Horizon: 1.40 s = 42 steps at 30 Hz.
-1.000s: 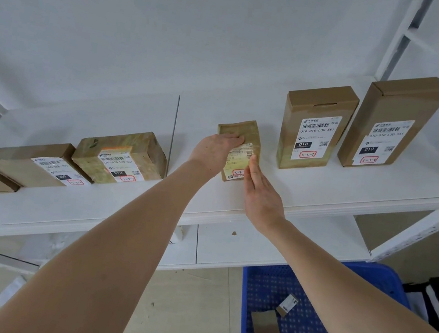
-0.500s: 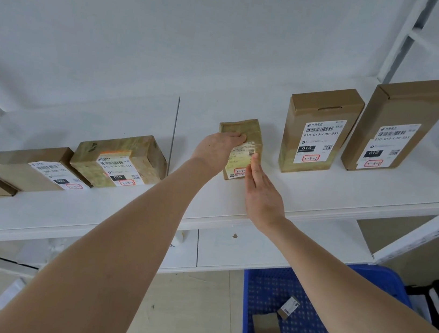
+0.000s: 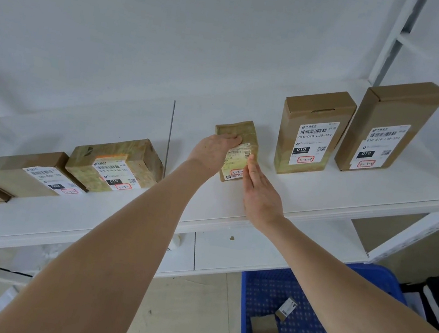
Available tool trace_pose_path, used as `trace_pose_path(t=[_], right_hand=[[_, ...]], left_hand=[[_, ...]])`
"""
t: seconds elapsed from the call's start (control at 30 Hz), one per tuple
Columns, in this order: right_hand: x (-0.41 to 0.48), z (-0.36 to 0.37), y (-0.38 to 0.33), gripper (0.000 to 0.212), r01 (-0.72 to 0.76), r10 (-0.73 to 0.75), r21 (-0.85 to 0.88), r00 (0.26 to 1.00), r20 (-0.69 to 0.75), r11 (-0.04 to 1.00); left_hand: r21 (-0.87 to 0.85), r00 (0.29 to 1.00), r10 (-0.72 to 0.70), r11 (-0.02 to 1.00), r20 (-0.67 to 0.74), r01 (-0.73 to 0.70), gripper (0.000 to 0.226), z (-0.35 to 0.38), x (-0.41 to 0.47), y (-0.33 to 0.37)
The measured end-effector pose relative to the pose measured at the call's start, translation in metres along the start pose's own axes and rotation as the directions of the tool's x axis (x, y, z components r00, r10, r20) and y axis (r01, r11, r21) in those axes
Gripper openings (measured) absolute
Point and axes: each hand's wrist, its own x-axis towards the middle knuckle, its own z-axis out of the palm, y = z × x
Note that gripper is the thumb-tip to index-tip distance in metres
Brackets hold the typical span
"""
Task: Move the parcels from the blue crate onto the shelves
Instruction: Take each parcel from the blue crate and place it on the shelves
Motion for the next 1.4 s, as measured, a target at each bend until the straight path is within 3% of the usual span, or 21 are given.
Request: trace_pose_path(t=[0.17,0.87,1.07,1.17,1.3,1.4], right_hand=[[0.001,-0.003,0.003,0.066,0.04,-0.039,-0.022,0.999,0.03,0.999],[-0.004,-0.021,0.005,0.07,-0.035,0.04,-0.045,0.992,0.12,0.998],[-0.024,-0.047,0.009,0.072,-0.111,0.115,-0.033,0.986,0.119,0.993],[-0.034,-0.05,0.015,0.07,-0.131,0.135,-0.046,0.987,0.087,0.99],[-0.059,-0.041,0.031,0.058,-0.081,0.08,0.005,0.995,0.056,0.997],[-0.088,-0.034,0.054,0.046,-0.046,0.042,0.046,0.996,0.074,0.998]], left_hand=[[0.011,1.0,0.012,1.0,0.015,-0.012,0.058,-0.002,0.001,-0.001],[0.069,0.994,0.037,0.997,0.099,-0.044,0.052,-0.009,-0.004,0.0],[0.085,0.996,0.055,0.995,-0.076,-0.048,0.056,-0.016,-0.015,-0.001],[0.059,0.963,0.153,0.988,-0.223,-0.143,0.05,-0.011,-0.028,0.008],[0.119,0.904,0.367,0.93,-0.217,-0.349,0.04,0.011,-0.052,0.035],[0.085,0.908,0.373,0.928,-0.193,-0.363,0.034,0.043,-0.069,0.062]])
